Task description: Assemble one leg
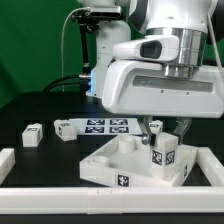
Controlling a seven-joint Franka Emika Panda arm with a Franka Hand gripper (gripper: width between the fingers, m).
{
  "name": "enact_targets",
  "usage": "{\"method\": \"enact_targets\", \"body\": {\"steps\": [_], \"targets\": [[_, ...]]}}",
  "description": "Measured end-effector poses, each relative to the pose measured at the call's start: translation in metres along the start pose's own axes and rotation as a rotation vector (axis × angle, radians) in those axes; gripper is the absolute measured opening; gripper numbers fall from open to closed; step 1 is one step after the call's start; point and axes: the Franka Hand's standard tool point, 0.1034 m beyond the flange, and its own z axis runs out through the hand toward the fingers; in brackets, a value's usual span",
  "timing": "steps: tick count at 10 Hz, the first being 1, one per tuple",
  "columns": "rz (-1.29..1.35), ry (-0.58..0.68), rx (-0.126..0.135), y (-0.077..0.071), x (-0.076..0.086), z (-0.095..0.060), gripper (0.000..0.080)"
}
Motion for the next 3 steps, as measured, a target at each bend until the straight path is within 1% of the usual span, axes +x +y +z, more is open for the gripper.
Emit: {"method": "enact_targets", "body": {"steps": [1, 2, 3], "targets": [[0.001, 0.000, 0.000, 0.0002, -0.0002, 0.0004, 0.0480], [0.001, 0.000, 0.000, 0.0000, -0.0002, 0.0005, 0.0592], [0.001, 0.000, 0.000, 0.0002, -0.0003, 0.0006, 0.0592]]}}
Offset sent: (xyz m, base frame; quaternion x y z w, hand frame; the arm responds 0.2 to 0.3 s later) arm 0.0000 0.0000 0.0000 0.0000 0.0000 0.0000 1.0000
